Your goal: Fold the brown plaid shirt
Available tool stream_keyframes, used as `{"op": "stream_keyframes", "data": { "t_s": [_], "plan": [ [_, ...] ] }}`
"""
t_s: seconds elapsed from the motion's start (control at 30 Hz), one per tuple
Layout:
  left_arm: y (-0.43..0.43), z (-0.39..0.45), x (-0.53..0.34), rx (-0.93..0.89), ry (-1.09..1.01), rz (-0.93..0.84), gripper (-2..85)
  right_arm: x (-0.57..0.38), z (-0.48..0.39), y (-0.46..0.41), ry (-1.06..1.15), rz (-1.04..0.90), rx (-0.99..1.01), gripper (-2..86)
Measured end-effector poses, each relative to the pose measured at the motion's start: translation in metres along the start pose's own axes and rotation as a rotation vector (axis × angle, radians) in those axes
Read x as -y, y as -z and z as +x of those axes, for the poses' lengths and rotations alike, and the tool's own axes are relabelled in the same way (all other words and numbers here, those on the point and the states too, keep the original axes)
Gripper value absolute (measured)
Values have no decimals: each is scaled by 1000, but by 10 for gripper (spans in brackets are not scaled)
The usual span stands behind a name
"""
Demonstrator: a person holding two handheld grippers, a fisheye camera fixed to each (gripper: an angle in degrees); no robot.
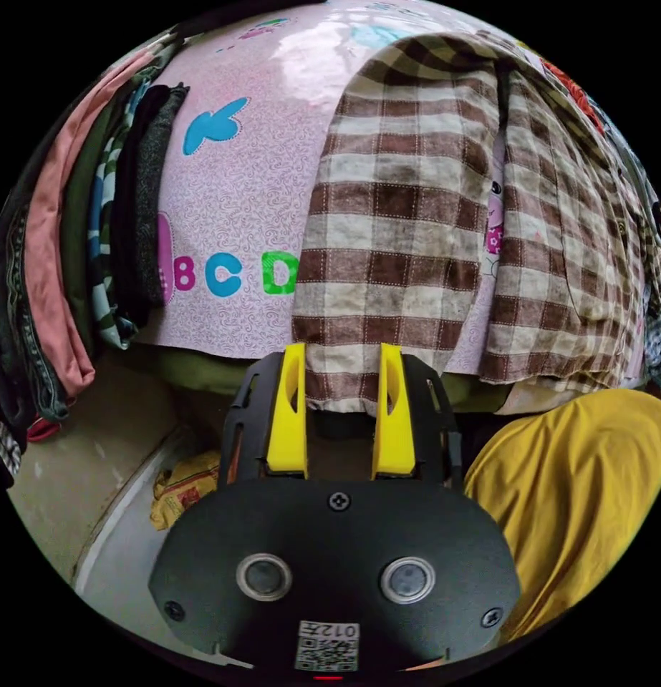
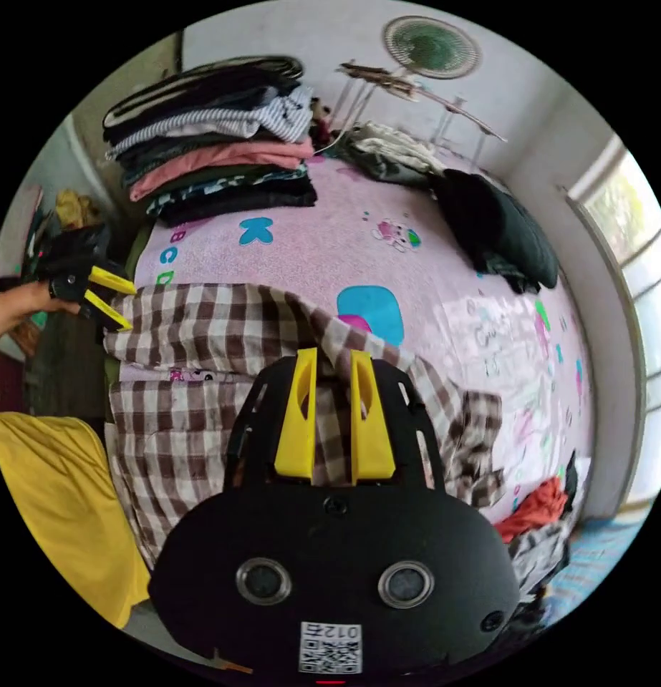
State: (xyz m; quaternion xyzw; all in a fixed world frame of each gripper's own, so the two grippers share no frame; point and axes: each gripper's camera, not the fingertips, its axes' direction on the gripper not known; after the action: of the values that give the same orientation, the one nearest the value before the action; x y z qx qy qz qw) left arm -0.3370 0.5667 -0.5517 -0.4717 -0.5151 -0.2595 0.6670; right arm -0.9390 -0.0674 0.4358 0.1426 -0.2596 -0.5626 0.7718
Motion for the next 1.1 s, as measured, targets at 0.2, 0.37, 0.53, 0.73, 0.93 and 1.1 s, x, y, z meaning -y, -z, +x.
{"op": "stream_keyframes", "data": {
  "t_s": [0.2,0.37,0.53,0.73,0.93,1.1],
  "plan": [
    [28,0,2,157,-14,78,18,62,-7,-76,135,-327,4,66],
    [108,-35,12,247,71,269,6,50,37,-40,-165,-139,83,9],
    [250,-42,55,276,-8,594,1,-17,107,11,-708,212,293,4],
    [345,-51,138,587,-93,678,0,-61,112,42,-885,479,284,8],
    [311,-123,232,625,14,484,1,8,107,25,-808,463,283,12],
    [219,-166,275,552,120,313,2,54,114,-12,-787,308,228,20]
  ]
}}
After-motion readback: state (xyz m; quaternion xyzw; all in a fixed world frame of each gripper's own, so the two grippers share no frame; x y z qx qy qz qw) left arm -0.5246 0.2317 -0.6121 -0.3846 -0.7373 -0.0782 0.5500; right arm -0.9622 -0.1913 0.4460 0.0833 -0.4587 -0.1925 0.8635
